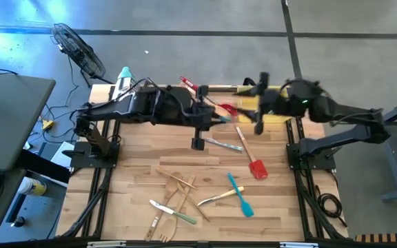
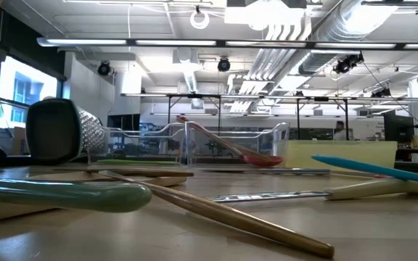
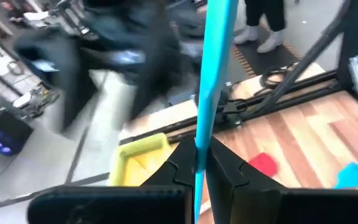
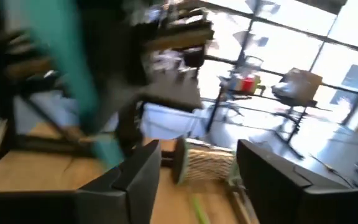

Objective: Pick & Place Kitchen Items
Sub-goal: Put the top blue spatula into the left transparent bin

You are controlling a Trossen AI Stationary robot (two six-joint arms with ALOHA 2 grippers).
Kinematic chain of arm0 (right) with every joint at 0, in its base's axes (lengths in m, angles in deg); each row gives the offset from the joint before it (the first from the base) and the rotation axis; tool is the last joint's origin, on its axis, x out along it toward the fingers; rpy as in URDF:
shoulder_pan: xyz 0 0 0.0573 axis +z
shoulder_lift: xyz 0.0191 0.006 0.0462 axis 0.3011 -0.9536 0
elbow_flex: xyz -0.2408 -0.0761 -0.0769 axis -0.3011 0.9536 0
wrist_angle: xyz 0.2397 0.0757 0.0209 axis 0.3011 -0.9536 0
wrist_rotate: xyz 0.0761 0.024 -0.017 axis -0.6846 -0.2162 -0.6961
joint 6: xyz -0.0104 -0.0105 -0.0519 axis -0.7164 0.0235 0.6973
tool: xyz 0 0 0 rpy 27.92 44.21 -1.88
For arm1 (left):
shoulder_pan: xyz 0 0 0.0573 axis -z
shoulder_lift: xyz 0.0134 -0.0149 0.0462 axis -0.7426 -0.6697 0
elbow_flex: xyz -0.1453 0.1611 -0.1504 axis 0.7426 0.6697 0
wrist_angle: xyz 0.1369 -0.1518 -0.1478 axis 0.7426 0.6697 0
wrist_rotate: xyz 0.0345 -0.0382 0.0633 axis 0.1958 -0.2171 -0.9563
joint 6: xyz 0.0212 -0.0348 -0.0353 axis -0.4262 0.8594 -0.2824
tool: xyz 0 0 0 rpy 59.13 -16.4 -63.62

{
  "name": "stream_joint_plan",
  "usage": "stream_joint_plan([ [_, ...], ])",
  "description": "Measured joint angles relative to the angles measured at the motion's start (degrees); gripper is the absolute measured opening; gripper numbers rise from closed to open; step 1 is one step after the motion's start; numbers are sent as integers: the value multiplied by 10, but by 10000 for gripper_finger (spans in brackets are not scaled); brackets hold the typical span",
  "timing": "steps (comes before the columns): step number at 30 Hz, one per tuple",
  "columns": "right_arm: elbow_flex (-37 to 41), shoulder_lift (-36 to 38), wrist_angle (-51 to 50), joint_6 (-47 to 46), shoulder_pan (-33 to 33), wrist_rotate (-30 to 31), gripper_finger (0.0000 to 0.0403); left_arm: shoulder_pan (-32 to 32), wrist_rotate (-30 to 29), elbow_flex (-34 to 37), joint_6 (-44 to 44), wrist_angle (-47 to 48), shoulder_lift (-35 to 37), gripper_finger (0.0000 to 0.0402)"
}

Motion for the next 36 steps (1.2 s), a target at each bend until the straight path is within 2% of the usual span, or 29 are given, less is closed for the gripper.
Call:
stream_joint_plan([
  [6, -1, 51, -33, -38, 1, 68, 247, -1, -11, 0, 6, 5, 1, 7],
  [13, -1, 114, -126, -59, 1, 61, 252, -1, -71, 0, 6, 14, 0, 7],
  [18, -1, 143, -185, -64, 0, 61, 253, -1, -148, 0, 6, 45, 1, 7],
  [27, -1, 148, -286, -68, 1, 60, 253, -1, -251, 0, 12, 105, 4, 7],
  [31, -1, 148, -346, -72, 1, 62, 253, -1, -378, -6, 55, 137, 11, 7],
  [36, -1, 148, -415, -72, 1, 62, 253, -4, -432, -44, 117, 200, 17, 7],
])
